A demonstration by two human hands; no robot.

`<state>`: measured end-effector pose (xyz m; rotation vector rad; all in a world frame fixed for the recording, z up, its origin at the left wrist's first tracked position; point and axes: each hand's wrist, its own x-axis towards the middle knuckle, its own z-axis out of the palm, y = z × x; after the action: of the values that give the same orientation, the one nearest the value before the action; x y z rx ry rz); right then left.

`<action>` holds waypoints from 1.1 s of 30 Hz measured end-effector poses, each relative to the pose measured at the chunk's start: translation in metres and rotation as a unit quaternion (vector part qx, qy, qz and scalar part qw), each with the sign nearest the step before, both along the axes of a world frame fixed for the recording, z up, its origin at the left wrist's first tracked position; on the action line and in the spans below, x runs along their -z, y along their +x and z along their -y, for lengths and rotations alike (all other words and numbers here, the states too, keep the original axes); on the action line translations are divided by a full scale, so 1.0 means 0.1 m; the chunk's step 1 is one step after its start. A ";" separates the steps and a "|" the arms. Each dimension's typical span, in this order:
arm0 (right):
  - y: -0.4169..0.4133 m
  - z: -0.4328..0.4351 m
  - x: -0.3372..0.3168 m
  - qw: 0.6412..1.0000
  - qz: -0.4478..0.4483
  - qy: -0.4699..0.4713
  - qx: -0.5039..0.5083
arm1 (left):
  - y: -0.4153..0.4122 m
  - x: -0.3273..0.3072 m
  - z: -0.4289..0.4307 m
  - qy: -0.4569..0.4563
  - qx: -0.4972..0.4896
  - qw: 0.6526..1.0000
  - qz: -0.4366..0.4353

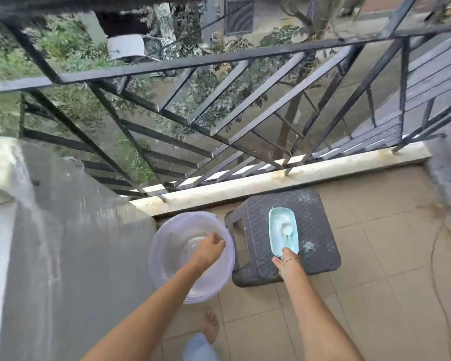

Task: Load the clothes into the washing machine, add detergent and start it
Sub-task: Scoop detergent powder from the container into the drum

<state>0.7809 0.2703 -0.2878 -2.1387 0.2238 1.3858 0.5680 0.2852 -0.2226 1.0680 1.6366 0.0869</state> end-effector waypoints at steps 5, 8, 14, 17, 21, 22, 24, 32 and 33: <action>0.07 0.06 0.13 0.999 -0.031 0.014 0.031 | -0.04 0.10 0.00 -0.004 -0.029 0.999 0.032; 0.04 0.06 0.07 0.998 -0.047 0.044 0.021 | -0.08 0.10 0.03 0.016 -0.048 0.998 0.049; -0.46 -0.10 -0.57 0.986 -0.027 0.158 -0.052 | -0.26 -0.24 0.14 0.005 -0.149 0.979 0.141; -0.92 -0.13 -1.09 0.967 -0.013 0.223 -0.119 | -0.49 -0.52 0.12 0.043 -0.250 0.938 0.237; -1.57 -0.01 -1.71 0.933 -0.020 0.284 -0.220 | -0.92 -0.93 0.14 0.094 -0.362 0.842 0.390; -1.73 0.03 -1.85 0.924 -0.026 0.294 -0.244 | -1.05 -1.05 0.15 0.105 -0.380 0.816 0.423; -2.03 0.10 -2.11 0.907 -0.045 0.307 -0.284 | -1.29 -1.27 0.19 0.125 -0.415 0.759 0.485; -3.12 0.21 -2.96 0.792 0.053 0.375 -0.478 | -2.41 -2.04 0.29 0.237 -0.478 0.630 0.563; -3.23 0.22 -3.02 0.750 0.162 0.415 -0.489 | -2.52 -2.10 0.32 0.243 -0.476 0.625 0.569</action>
<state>0.4580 0.2482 0.0138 -1.6017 -1.5625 1.1498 0.3157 0.2534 -0.0124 0.1561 0.7434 1.6470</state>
